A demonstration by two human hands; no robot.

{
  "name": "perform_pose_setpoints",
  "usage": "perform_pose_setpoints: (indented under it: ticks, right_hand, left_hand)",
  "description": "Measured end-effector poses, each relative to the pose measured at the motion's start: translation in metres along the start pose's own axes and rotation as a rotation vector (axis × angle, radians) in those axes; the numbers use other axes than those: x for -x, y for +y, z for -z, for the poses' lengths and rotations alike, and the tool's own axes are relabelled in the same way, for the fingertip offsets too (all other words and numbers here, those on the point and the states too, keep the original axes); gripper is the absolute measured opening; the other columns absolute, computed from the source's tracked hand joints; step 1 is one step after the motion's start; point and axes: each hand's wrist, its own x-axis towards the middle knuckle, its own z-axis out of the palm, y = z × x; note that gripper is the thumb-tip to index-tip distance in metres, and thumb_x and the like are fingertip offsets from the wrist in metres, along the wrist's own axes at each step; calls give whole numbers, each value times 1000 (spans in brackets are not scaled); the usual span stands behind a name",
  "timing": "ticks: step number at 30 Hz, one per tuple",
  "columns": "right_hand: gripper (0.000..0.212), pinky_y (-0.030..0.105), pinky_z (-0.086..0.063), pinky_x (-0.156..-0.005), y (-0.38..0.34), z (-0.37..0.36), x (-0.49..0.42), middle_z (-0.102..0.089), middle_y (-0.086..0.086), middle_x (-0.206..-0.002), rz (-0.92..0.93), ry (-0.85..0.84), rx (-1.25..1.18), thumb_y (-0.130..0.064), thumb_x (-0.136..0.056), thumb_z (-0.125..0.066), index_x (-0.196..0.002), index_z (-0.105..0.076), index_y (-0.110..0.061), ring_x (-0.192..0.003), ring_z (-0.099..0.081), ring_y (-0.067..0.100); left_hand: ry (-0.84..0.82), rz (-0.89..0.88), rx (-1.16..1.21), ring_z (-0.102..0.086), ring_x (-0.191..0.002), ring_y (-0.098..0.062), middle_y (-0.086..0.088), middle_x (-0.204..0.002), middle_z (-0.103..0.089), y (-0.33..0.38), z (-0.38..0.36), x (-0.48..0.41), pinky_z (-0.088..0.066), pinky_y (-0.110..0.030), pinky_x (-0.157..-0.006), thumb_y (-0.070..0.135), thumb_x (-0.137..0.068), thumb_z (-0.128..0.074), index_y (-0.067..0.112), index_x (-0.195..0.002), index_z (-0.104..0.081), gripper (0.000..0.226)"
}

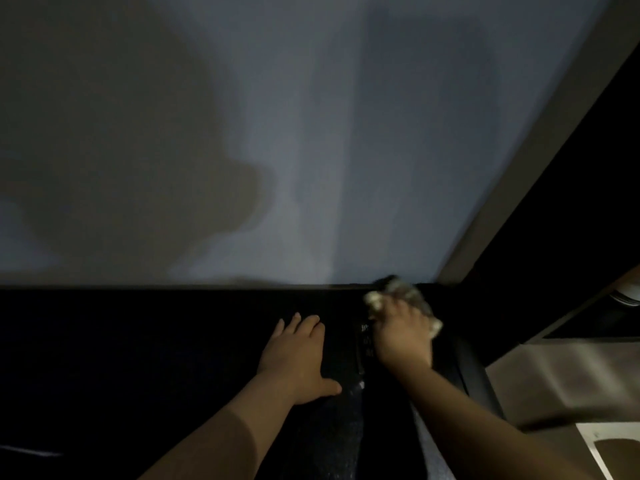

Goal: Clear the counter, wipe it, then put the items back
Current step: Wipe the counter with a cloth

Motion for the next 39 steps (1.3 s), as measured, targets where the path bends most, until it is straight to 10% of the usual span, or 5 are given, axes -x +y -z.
perform_pose_setpoints:
  ticks: [14,18,24,30,39]
  right_hand:
    - [86,26,-4,-115,75,0,52,-8,-5,-156,211,-32,-62,-59,-75,3,-150,-18,-23,-146,-7,18]
    - [43,39,-34,-101,78,9,26,-52,21,-130,-231,73,-107,-32,-97,-31,-126,-50,-6,-119,-47,36]
    - [84,30,3,-113,27,-1,50,-20,4,-157,379,-93,-60,-64,-81,0,-149,-25,-21,-146,-15,27]
    - [44,38,-34,-102,29,19,-14,-47,15,-140,-158,-69,23,-37,-100,-28,-134,-44,-15,-126,-45,34]
    - [54,30,-7,-117,-54,-14,0,-20,3,-157,545,-101,-3,-33,-98,-36,-150,-21,-23,-145,-16,20]
  left_hand:
    - [-53,39,-95,5,-148,-23,-3,-160,6,7,5,5,4,-43,-119,53,-88,-52,14,-152,0,91]
    - [-49,49,-61,8,-147,-22,-1,-160,8,7,2,6,4,-44,-119,54,-89,-50,14,-152,1,90]
    - [-34,36,-40,14,-146,-17,3,-159,15,-2,-2,13,9,-47,-117,57,-89,-48,18,-151,7,92]
    - [23,298,120,8,-147,-24,-7,-159,11,-38,2,25,3,-41,-119,71,-78,-50,19,-152,5,106]
    - [-27,204,160,13,-146,-17,1,-159,15,-64,-2,30,-1,-36,-120,43,-87,-53,25,-152,3,87]
